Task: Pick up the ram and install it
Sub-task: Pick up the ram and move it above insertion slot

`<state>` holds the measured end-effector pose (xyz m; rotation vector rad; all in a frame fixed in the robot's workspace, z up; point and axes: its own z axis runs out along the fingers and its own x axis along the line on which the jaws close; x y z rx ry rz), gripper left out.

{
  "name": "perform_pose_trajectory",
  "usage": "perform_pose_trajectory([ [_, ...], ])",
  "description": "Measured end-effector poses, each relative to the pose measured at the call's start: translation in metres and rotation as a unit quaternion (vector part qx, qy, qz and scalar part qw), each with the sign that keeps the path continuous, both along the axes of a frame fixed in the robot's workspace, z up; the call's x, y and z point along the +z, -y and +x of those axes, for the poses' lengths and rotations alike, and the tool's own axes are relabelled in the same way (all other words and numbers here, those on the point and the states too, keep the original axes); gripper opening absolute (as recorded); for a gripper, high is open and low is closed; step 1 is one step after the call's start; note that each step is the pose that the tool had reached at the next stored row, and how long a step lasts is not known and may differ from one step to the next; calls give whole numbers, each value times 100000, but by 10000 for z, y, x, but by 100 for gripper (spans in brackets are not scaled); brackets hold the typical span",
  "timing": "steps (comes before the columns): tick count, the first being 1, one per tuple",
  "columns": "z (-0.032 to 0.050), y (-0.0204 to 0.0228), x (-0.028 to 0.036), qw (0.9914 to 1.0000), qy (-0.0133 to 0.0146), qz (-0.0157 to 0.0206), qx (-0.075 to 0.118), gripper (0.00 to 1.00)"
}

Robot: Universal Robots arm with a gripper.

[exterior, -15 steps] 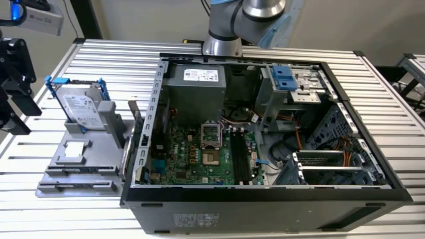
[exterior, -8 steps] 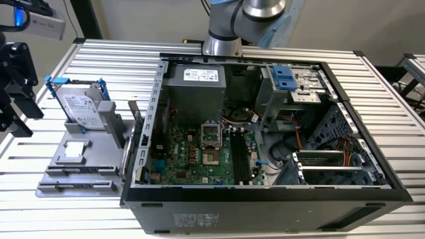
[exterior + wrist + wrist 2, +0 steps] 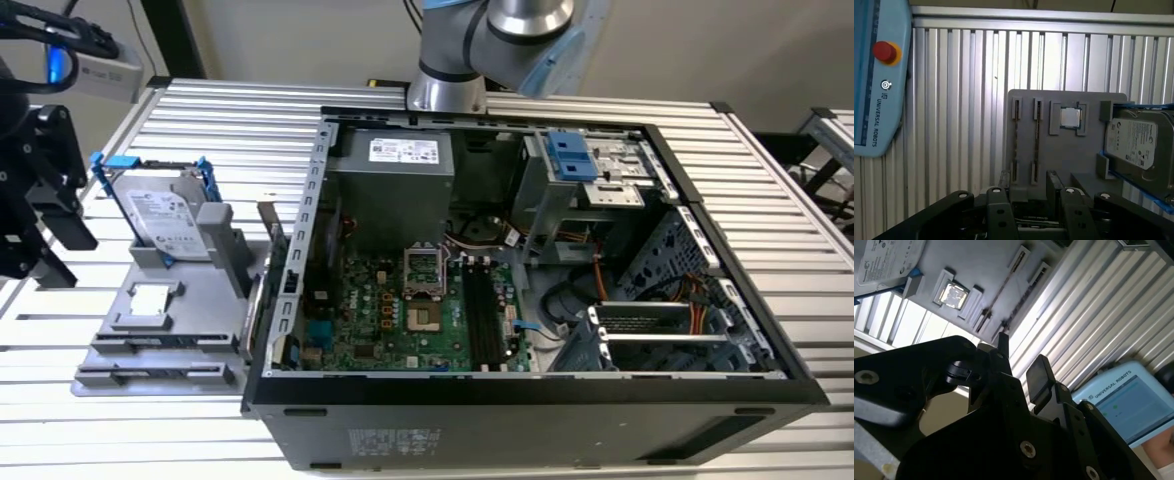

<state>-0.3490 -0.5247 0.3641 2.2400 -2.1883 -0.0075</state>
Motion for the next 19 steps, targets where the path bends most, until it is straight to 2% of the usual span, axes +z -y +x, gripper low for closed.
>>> perform_pose_trajectory([
  [19,28,0,-339,100000,-4,-17,3,100],
])
